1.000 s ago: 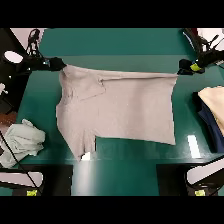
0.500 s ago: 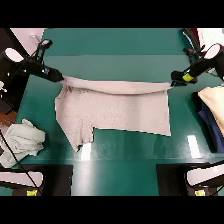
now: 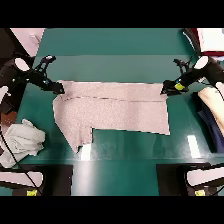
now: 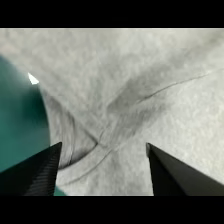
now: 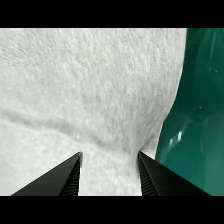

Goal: Fold the shirts.

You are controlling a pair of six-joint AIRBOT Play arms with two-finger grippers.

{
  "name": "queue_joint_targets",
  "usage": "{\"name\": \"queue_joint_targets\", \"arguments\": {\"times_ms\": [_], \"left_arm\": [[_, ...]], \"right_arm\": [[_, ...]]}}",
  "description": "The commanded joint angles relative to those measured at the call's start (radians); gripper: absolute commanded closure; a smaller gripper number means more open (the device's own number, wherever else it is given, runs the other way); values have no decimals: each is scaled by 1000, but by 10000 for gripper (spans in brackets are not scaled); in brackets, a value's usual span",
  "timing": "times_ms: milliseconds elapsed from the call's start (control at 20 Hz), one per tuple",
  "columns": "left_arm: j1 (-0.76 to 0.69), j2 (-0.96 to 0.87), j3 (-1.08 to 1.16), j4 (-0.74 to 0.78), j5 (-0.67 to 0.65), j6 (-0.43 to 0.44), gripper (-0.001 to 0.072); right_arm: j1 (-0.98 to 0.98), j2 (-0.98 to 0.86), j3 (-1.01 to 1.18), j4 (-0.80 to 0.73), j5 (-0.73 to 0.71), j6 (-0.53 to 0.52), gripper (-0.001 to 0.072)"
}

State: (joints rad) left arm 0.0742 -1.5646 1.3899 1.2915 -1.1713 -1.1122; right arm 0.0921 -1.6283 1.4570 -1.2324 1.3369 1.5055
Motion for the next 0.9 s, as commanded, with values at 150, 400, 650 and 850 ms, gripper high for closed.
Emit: {"name": "queue_joint_targets", "arguments": {"times_ms": [150,400,650,850], "left_arm": [[83,145,-129,-1,-207,-183,99],[85,446,-587,-119,-121,-250,99],[86,587,-861,-182,-94,-264,99],[85,586,-912,-284,30,-247,98]], "right_arm": [[-71,194,-81,63,122,-7,293],[-61,368,-275,64,5,-10,299],[-61,401,-324,75,-27,-12,299],[-61,401,-324,135,-33,-24,299]]}}
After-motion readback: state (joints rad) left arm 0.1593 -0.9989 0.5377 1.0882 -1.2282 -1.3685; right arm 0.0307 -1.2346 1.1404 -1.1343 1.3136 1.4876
